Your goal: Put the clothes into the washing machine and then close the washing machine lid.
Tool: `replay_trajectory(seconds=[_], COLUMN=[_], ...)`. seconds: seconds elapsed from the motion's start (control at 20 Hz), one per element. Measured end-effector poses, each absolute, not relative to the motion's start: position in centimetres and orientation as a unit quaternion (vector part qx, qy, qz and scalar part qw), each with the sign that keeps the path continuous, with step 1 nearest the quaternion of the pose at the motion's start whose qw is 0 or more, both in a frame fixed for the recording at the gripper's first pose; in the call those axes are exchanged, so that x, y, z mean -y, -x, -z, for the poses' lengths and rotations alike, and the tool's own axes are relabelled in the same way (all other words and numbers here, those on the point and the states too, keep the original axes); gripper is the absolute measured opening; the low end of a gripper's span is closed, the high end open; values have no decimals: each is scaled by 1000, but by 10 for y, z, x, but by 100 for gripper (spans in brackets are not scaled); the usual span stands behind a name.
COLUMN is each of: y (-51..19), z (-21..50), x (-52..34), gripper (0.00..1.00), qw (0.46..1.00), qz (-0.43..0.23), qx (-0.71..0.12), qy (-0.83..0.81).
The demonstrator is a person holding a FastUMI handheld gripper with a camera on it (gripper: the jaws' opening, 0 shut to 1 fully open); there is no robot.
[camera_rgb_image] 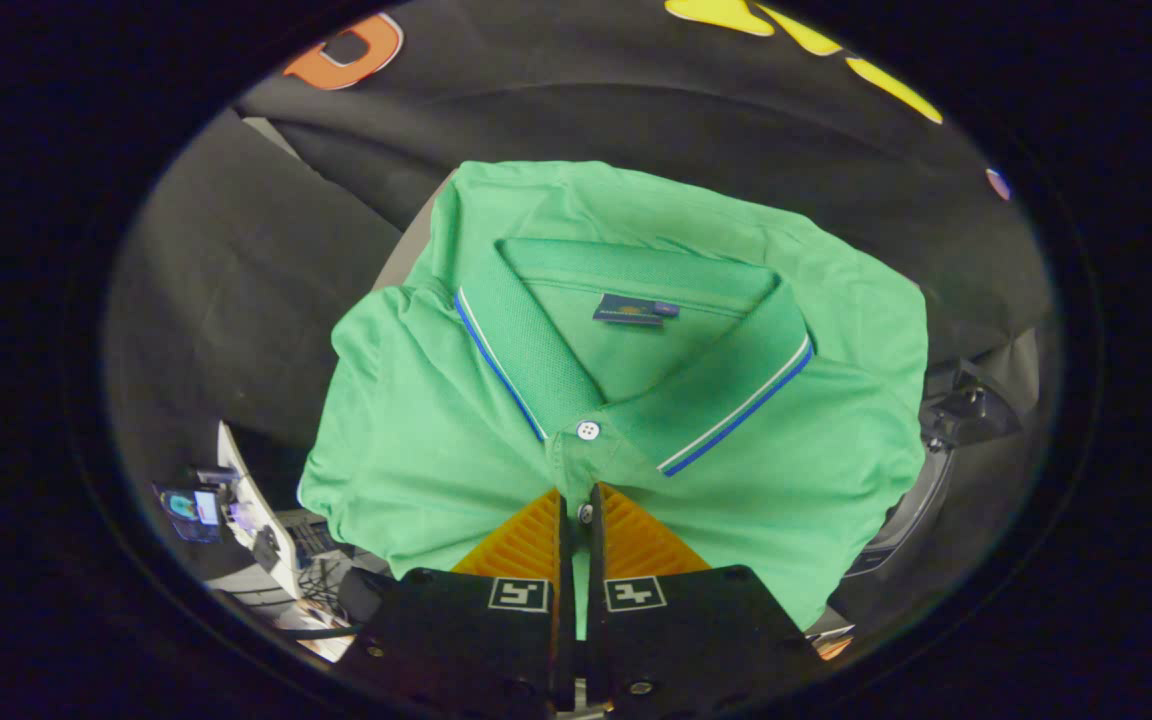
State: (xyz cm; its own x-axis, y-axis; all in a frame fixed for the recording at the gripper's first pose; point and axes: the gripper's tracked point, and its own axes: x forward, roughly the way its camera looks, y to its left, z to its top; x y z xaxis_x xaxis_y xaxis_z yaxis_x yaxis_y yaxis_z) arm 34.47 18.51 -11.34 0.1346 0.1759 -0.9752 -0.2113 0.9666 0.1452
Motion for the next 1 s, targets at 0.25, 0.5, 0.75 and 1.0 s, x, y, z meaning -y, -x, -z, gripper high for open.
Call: replay_trajectory(seconds=[0.25,0.5,0.75,1.0], y=[-346,-349,-352,-339], z=[82,49,10,-18], x=[-182,-171,-159,-144], gripper=[7,7,7,7], qw=[768,785,806,827], qz=[-139,-137,-127,-120], qx=[-625,-604,-577,-546], qy=[-5,-32,-46,-62])
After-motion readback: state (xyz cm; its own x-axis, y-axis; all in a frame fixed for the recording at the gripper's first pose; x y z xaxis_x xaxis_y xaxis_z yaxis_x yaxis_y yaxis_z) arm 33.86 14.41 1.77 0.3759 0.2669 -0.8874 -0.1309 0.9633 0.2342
